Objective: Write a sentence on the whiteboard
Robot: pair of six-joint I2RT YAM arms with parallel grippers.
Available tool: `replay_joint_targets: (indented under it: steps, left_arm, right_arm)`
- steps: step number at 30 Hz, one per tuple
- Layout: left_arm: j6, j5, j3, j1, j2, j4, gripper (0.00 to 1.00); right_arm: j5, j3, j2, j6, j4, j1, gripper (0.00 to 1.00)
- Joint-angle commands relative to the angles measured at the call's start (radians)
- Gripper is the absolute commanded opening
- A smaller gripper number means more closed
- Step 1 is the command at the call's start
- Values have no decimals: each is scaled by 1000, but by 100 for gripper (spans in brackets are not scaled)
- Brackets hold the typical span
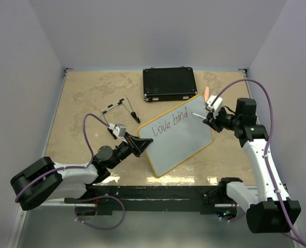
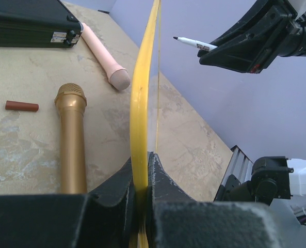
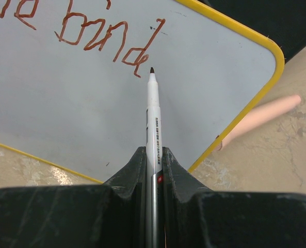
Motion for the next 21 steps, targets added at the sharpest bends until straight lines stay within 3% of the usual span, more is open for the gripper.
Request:
replay_joint_targets:
  steps: [1, 21]
  left_arm:
    - [99, 45, 1, 0, 33, -125, 0]
    - [95, 58, 14, 0, 66, -104, 0]
  right_arm:
    - [2, 14, -8, 18, 29, -2, 0]
    - [43, 7, 54, 101, 132, -4, 0]
